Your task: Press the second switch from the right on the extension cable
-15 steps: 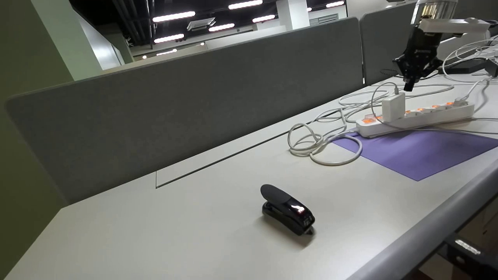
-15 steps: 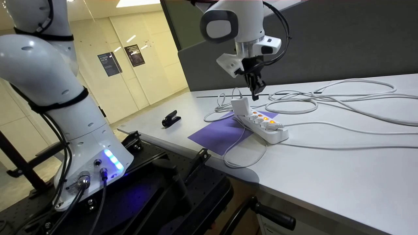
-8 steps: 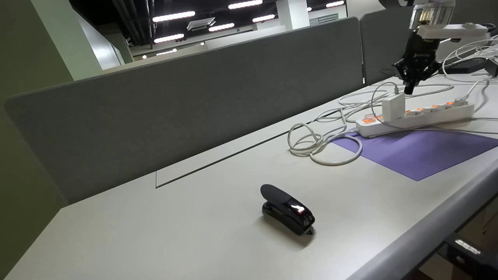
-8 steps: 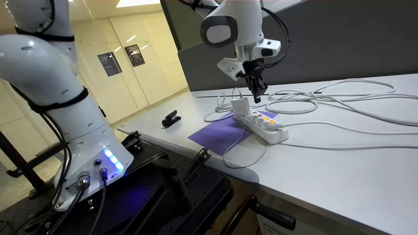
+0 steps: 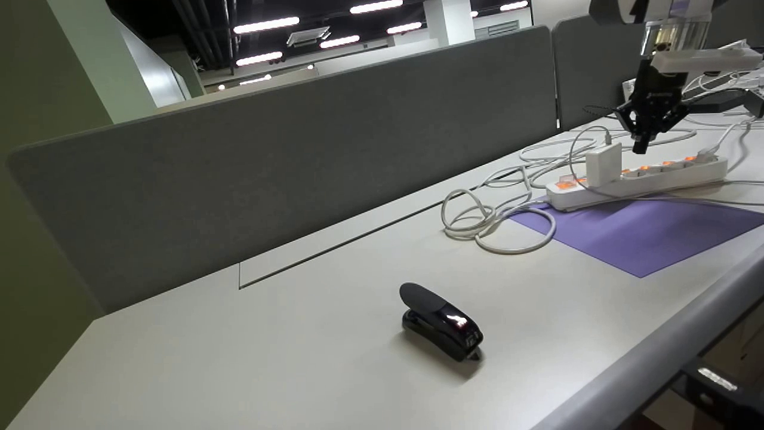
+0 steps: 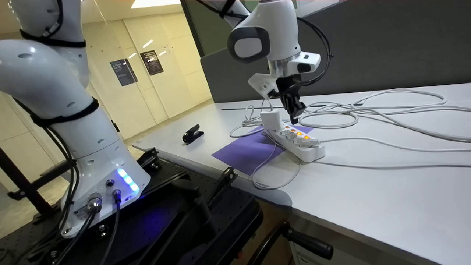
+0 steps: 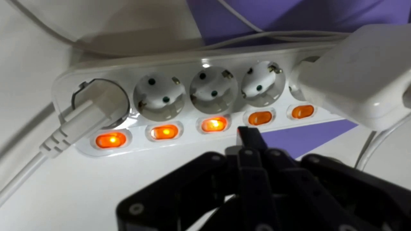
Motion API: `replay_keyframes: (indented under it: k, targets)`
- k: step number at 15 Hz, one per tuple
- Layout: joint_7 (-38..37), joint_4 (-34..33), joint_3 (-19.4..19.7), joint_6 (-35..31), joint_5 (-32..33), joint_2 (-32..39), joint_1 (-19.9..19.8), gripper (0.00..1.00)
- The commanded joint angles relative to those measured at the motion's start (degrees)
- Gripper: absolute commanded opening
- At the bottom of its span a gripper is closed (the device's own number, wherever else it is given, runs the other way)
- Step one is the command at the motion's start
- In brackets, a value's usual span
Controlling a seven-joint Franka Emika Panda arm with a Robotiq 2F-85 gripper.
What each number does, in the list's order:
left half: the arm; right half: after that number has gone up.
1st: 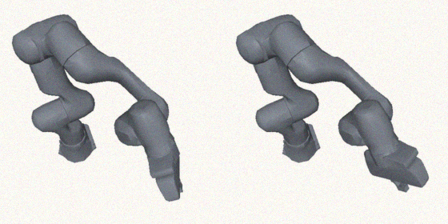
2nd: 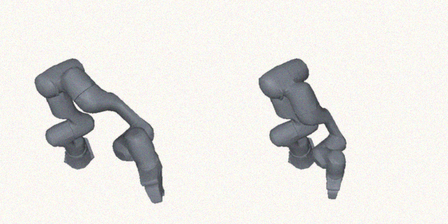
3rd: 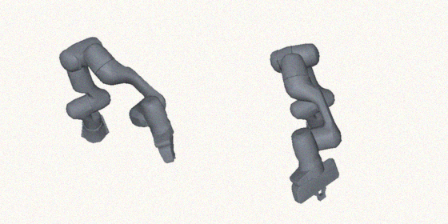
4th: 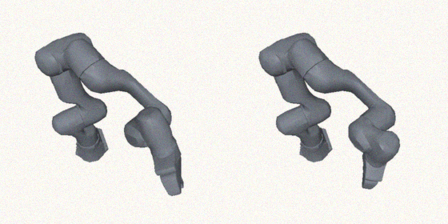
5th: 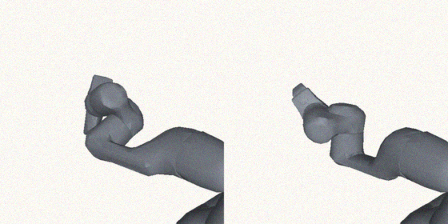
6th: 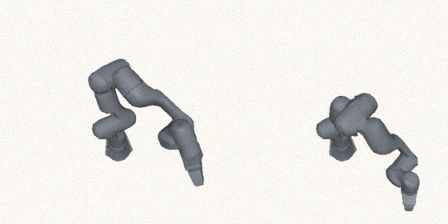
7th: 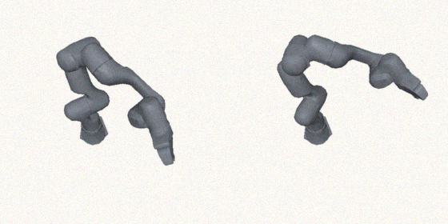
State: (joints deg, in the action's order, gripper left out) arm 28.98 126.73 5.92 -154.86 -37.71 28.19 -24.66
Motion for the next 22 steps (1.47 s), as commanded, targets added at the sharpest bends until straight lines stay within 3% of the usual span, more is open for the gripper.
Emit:
replay_keyframes:
  k: [1,13,22]
  targets:
    - [-1.33,-0.25,-1.43,-0.76,1.03,0.75,-2.43,0.00]
    - [-1.21,-3.49,-2.51,0.82,6.65,3.16,-5.03,0.00]
    - [-0.99,-2.57,-4.69,-1.42,7.26,3.15,-6.26,0.00]
